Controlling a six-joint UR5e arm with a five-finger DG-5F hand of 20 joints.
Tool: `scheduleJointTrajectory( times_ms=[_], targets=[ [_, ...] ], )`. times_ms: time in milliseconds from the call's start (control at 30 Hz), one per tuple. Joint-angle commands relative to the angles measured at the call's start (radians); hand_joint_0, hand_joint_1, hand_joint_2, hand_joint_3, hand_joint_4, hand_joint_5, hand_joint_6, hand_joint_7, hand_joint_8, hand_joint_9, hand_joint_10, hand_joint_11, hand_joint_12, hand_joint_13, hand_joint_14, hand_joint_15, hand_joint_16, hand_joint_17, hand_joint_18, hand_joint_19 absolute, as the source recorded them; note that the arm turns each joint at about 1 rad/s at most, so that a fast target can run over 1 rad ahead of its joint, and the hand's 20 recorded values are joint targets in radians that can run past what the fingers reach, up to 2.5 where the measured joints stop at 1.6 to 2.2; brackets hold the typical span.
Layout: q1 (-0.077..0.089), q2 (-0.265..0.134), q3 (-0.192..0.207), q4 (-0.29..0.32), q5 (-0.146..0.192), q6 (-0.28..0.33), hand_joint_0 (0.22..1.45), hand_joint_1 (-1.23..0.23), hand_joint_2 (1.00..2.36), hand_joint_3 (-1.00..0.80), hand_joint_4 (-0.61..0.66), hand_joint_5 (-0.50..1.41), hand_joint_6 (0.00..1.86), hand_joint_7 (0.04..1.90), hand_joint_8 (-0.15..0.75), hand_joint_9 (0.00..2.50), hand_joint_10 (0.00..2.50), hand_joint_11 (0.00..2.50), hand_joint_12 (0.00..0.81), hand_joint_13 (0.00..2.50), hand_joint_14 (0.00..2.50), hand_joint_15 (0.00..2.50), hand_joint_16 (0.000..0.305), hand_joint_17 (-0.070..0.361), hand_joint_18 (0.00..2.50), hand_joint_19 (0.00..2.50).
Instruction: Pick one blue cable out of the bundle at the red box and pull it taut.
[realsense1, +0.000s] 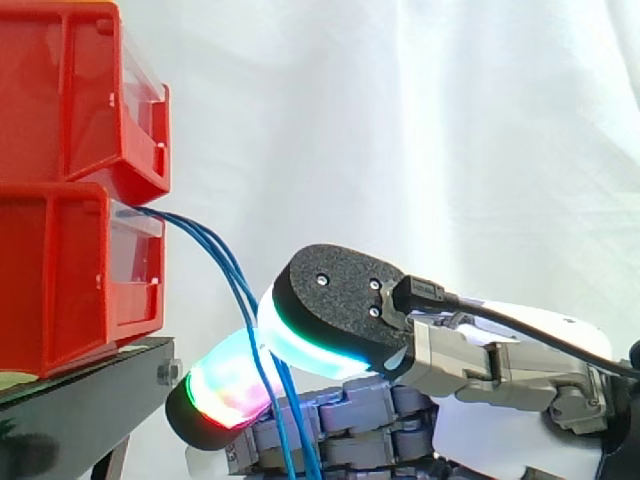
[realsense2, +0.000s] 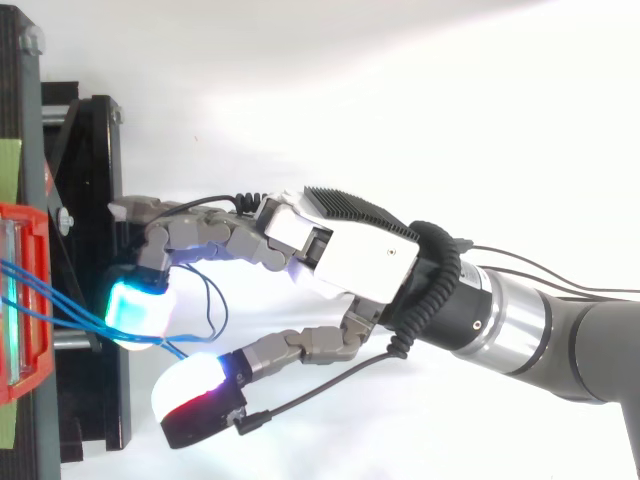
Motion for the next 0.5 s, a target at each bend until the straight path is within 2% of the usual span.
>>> scheduleJointTrajectory(
  times_ms=[0,467],
  targets=[
    [0.001,0.000,0.000,0.001,0.000,-0.006,0.54,-0.69,1.00,-0.50,0.30,-0.10,0.50,1.18,0.348,0.73,0.02,0.56,0.414,0.34,0.00,0.07,0.052,0.116,0.31,0.13],
    [0.003,0.000,0.000,0.001,0.005,-0.023,0.55,-0.67,1.00,-0.49,0.37,-0.10,0.50,1.15,0.352,0.75,0.02,0.56,0.410,0.35,0.00,0.07,0.051,0.114,0.33,0.13]
  ],
)
